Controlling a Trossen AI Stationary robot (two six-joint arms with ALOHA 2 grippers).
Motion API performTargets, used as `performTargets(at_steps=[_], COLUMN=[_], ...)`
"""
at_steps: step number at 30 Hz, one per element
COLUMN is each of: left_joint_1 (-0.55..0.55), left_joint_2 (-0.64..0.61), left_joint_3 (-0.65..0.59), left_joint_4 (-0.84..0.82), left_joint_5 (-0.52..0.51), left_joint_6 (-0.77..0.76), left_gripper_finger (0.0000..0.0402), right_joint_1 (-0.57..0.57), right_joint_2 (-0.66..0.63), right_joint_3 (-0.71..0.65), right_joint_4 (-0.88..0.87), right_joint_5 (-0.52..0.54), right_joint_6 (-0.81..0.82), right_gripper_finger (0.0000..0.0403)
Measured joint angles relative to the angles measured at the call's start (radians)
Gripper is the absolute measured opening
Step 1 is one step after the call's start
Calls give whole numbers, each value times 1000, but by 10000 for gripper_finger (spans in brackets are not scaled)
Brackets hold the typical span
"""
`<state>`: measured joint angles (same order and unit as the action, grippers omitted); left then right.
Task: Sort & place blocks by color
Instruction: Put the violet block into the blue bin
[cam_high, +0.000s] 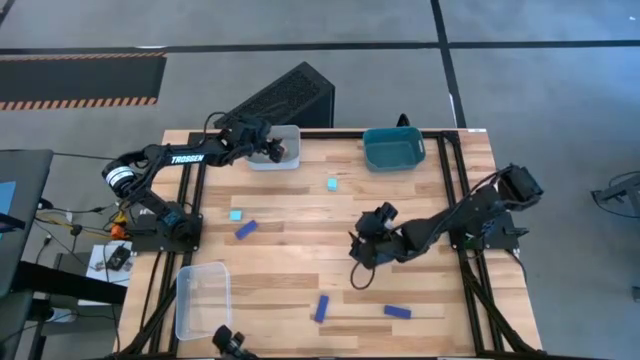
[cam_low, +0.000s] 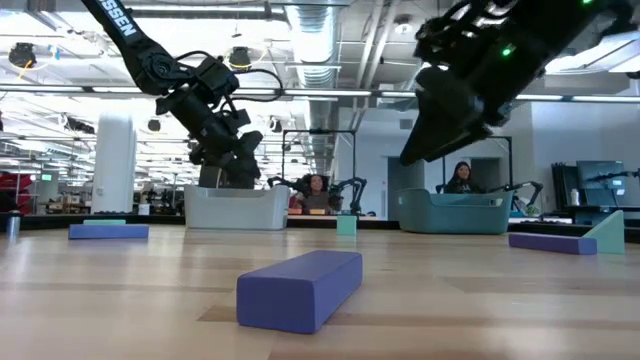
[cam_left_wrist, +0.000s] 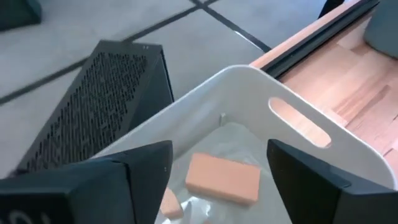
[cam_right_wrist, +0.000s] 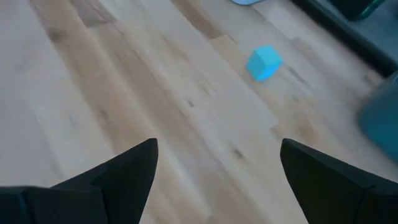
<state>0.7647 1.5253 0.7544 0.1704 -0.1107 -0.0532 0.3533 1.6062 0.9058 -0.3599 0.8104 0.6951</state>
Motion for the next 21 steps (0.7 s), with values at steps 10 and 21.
performTargets(at_steps=[10, 21], left_joint_1=[-9, -116], left_joint_2=[0, -1], left_joint_3=[0, 0], left_joint_4=[243, 400], left_joint_5=[268, 289], left_joint_6=[67, 126], left_gripper_finger=[259, 259], right_joint_1=[-103, -53], right_joint_2=[-15, -267], right_joint_3=[58, -26], right_joint_4=[-79, -348], right_joint_5=[-2, 131], right_joint_6=[-76, 122], right_gripper_finger=[360, 360])
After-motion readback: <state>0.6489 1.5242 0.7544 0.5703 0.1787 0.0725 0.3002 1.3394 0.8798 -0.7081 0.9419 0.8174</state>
